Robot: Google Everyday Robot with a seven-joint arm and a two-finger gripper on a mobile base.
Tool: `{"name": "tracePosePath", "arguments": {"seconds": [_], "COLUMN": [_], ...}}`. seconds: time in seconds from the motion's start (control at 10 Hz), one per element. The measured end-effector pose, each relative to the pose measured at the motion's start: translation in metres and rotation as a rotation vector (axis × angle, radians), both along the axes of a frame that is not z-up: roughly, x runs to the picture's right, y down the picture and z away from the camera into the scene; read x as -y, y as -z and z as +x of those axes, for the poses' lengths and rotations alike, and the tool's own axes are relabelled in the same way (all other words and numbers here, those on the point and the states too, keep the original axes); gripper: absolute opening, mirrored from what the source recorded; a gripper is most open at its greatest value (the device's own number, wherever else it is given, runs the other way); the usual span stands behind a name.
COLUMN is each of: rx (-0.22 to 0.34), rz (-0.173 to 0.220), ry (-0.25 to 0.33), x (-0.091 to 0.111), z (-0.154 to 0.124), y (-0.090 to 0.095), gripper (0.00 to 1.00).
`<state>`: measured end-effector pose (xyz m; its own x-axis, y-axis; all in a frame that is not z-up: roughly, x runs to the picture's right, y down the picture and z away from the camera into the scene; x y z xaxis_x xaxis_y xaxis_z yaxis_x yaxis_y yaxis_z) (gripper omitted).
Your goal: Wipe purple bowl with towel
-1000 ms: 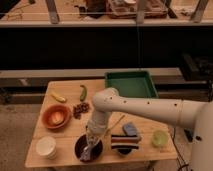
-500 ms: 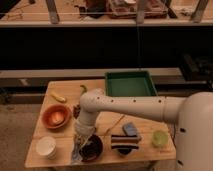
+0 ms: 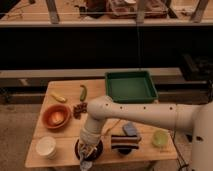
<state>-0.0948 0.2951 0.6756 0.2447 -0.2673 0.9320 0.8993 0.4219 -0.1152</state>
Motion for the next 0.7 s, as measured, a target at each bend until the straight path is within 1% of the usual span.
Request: {"name": "tracePosePath", "arguments": {"seconds": [0.2, 0.3, 0.5, 0.7], "rx": [-0.05, -0.076, -0.096, -0.085], "rz": [-0.015, -0.013, 0.007, 0.03], "ry": [-0.033, -0.046, -0.066, -0.068], "x": [0.0, 0.006, 0.025, 0.04], "z": [0.034, 0.048, 0.057, 0.049], "y": [-0.004, -0.008, -0.02, -0.026], "gripper": [0.0, 0.0, 0.0, 0.0]}}
